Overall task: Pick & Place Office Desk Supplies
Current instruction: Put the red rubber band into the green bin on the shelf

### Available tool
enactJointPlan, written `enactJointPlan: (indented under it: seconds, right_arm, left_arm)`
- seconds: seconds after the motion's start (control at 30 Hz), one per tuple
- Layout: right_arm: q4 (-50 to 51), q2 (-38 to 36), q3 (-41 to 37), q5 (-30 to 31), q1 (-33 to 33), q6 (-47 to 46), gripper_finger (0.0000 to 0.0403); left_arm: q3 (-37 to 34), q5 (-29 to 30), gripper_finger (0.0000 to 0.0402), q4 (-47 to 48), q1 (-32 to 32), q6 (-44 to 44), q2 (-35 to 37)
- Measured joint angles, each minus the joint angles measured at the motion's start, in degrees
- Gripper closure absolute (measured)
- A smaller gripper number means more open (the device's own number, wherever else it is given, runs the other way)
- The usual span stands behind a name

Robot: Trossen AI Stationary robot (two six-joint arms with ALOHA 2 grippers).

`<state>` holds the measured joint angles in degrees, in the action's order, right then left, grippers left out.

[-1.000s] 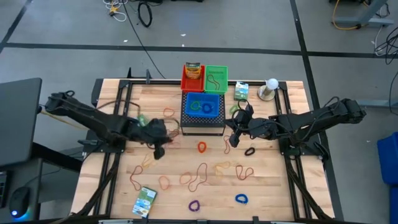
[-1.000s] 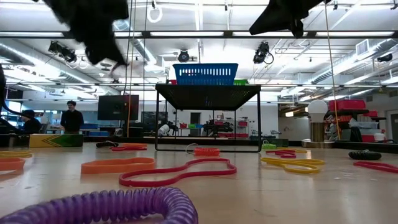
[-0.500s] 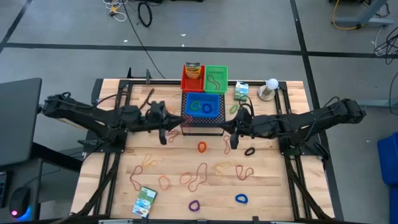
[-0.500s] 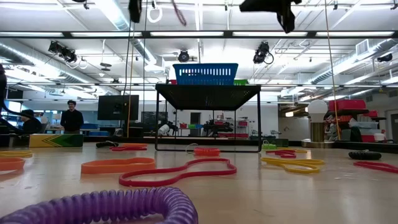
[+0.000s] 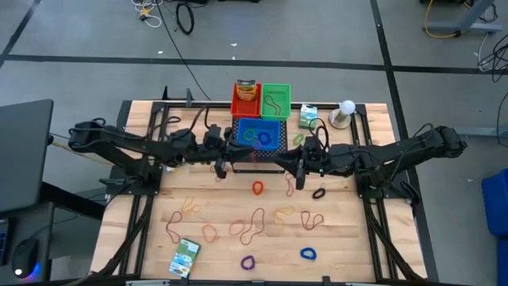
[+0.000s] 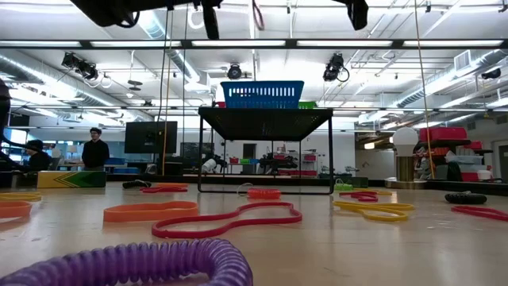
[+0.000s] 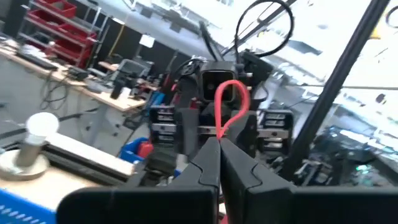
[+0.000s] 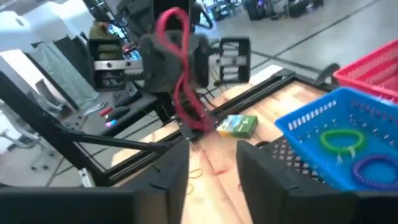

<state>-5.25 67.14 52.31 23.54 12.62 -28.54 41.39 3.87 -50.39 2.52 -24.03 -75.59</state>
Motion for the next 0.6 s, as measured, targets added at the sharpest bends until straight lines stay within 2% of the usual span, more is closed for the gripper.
enactJointPlan:
  seconds: [0.13,0.3,0.5,0.6]
  right_arm:
    - [-3.1,2.0,0.0,0.0,-0.3,5.0,0.0214]
    - [-12.3,7.5,0.0,-2.7,-2.5,9.1,0.0185]
    - [-23.5,12.7,0.0,-5.1,-5.2,11.8,0.0177]
    - [-25.0,14.0,0.0,-6.6,-6.4,12.3,0.0178]
  left_arm:
    - [0.0,-0.2,0.04,-3.4,0.0,-1.1,-2.2]
    - [0.0,-0.1,0.04,-3.5,0.0,-0.9,-2.5]
    - [0.0,0.2,0.04,-3.4,-0.4,-0.8,-2.5]
    - [0.0,0.2,0.04,-3.4,-0.4,-0.8,-2.5]
